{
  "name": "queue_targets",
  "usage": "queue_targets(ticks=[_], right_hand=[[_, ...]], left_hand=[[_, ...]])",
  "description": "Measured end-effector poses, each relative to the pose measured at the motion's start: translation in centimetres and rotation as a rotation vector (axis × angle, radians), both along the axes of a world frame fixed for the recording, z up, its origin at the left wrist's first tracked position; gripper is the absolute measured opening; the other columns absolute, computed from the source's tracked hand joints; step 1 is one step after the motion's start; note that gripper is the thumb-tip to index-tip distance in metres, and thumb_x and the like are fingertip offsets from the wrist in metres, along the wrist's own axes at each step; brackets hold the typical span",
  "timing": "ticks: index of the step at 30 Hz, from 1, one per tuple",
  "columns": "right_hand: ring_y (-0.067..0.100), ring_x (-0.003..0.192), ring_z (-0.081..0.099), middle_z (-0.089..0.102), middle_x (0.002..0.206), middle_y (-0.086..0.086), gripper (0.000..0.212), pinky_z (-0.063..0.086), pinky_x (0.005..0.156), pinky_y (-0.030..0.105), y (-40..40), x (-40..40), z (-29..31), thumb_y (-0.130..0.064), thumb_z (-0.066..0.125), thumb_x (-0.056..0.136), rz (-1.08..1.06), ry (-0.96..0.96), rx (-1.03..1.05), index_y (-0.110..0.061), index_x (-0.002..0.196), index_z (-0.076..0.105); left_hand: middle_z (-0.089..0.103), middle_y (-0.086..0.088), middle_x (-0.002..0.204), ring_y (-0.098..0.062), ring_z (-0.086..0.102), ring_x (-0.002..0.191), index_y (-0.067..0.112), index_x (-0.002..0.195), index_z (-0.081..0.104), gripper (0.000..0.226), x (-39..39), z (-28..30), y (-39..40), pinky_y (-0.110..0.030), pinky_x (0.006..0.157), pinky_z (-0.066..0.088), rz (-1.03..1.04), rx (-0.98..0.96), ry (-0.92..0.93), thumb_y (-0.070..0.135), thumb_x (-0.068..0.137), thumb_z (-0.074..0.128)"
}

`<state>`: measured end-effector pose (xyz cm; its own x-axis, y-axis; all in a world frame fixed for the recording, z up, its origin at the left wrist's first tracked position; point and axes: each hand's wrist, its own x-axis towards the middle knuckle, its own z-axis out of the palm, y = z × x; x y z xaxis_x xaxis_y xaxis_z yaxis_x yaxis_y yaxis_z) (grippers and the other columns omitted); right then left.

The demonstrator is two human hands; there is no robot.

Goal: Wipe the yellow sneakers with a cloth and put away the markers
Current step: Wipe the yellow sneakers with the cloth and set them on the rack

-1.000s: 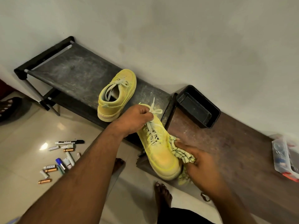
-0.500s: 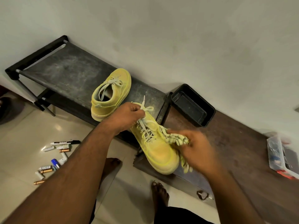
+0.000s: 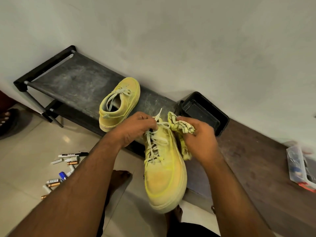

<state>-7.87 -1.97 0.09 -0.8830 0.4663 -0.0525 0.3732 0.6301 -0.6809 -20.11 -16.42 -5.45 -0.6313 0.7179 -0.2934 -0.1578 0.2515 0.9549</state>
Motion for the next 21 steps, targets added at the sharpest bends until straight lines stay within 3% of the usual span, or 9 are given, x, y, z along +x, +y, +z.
queue_targets(ticks=[2,3,5,7,10,15,18,21], right_hand=[[-0.023,0.08,0.055,0.051,0.089,-0.044,0.046,0.039,0.07,-0.004,-1.4,3.2,0.6,0.005,0.059,0.082,0.022,-0.006,0.045,-0.028,0.112,0.07],[-0.016,0.085,0.059,0.052,0.098,-0.042,0.049,0.041,0.073,-0.003,-2.4,4.5,0.2,0.004,0.061,0.081,0.039,-0.05,0.06,-0.031,0.115,0.067],[-0.004,0.11,0.057,0.054,0.122,-0.026,0.061,0.041,0.096,0.008,-4.2,6.0,-1.3,0.008,0.059,0.075,0.087,-0.128,0.058,-0.029,0.123,0.063],[0.004,0.128,0.046,0.053,0.135,-0.013,0.066,0.025,0.11,0.012,-4.7,5.7,-2.6,0.009,0.055,0.07,0.122,-0.162,0.078,-0.024,0.127,0.061],[0.008,0.126,0.048,0.057,0.134,-0.007,0.062,0.024,0.102,0.009,-3.8,3.2,-3.3,0.006,0.054,0.073,0.102,-0.158,0.16,-0.021,0.128,0.059],[0.011,0.114,0.058,0.065,0.123,-0.002,0.053,0.043,0.101,0.026,-0.8,-0.6,-3.6,0.005,0.054,0.077,0.131,-0.11,0.113,-0.019,0.123,0.065],[0.012,0.113,0.059,0.065,0.124,-0.002,0.049,0.044,0.098,0.023,-0.2,0.1,-1.9,0.006,0.055,0.08,0.08,-0.11,0.122,-0.02,0.121,0.066],[0.0,0.105,0.055,0.061,0.124,-0.013,0.051,0.04,0.087,0.011,-1.5,3.1,-0.7,0.002,0.058,0.083,0.062,-0.177,0.171,-0.027,0.124,0.062]], left_hand=[[0.037,-0.007,0.059,-0.022,0.033,0.06,0.02,0.049,0.047,0.024,0.2,0.0,0.2,-0.034,0.063,0.03,-0.02,-0.017,-0.001,0.023,0.069,0.059],[0.038,-0.008,0.061,-0.022,0.034,0.063,0.018,0.05,0.048,0.022,0.4,-0.1,0.3,-0.034,0.064,0.031,-0.026,-0.038,-0.004,0.023,0.068,0.059],[0.039,-0.009,0.062,-0.022,0.036,0.065,0.012,0.055,0.052,0.017,0.8,-0.3,0.4,-0.034,0.064,0.032,-0.027,-0.071,-0.007,0.024,0.065,0.058],[0.037,-0.009,0.061,-0.022,0.035,0.064,0.008,0.057,0.052,0.017,1.1,-0.5,0.5,-0.033,0.063,0.031,-0.008,-0.073,-0.005,0.022,0.064,0.057],[0.036,-0.006,0.053,-0.02,0.033,0.054,0.016,0.045,0.046,0.02,1.3,-0.7,0.4,-0.027,0.055,0.03,0.039,-0.053,-0.002,0.019,0.061,0.056],[0.031,-0.007,0.053,-0.025,0.027,0.057,0.018,0.042,0.044,0.024,1.0,-1.1,0.5,-0.031,0.055,0.027,0.046,-0.083,0.036,0.032,0.05,0.061],[0.03,-0.004,0.049,-0.022,0.026,0.053,0.018,0.042,0.042,0.027,0.7,-0.9,0.6,-0.029,0.053,0.026,0.027,-0.145,0.073,0.029,0.055,0.062],[0.027,0.003,0.045,-0.015,0.024,0.046,0.018,0.044,0.039,0.035,0.2,-0.9,0.7,-0.025,0.048,0.021,0.03,-0.224,0.142,0.019,0.071,0.063]])
